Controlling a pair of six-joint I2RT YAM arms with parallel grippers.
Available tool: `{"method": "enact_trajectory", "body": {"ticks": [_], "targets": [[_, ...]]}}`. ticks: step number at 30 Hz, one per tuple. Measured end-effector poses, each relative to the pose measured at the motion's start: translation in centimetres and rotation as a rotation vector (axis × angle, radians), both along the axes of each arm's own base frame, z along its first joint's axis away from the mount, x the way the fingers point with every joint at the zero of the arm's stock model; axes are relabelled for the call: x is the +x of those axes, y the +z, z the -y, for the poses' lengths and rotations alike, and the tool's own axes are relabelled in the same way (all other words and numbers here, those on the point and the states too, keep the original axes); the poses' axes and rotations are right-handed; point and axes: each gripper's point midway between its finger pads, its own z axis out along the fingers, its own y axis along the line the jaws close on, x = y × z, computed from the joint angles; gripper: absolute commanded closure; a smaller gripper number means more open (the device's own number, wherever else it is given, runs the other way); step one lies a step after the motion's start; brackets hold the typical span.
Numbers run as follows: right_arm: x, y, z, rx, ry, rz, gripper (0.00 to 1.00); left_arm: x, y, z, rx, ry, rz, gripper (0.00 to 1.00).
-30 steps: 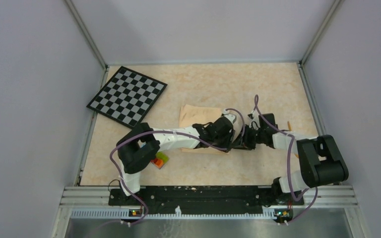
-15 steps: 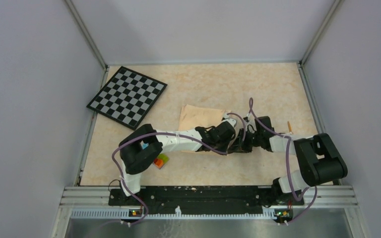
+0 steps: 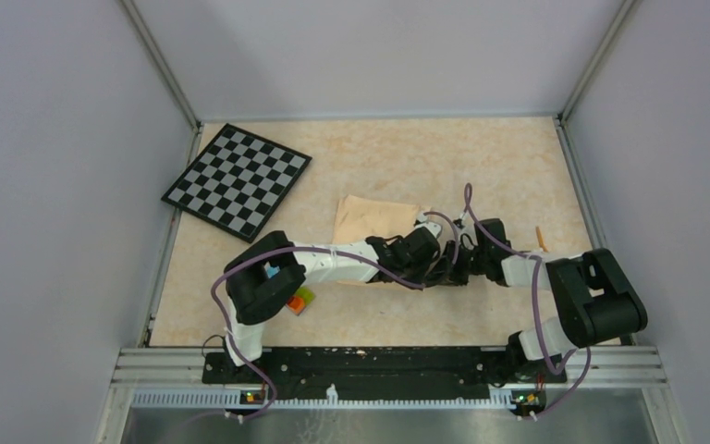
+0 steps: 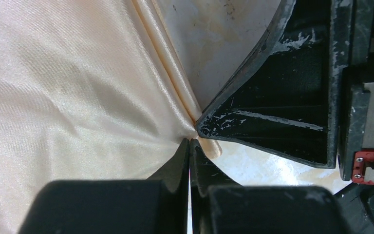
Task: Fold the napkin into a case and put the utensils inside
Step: Smooth out the lower triangle-folded napkin at the center of the board.
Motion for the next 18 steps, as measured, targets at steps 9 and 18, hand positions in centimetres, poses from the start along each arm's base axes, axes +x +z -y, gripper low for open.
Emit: {"method": "enact_trajectory", "body": {"ticks": [9,18], "targets": [[0.0,0.1,-0.1,0.006,0.000,0.001,1.00,-0.3,0.8,0.3,-0.019,-0.005,0.006,1.00],[-0.6,-0.3,0.2,-0.008,-0.013,-0.021,0.82,-0.8,1.3,0.8,-0.036,-0.012,0.004,0.88]]}}
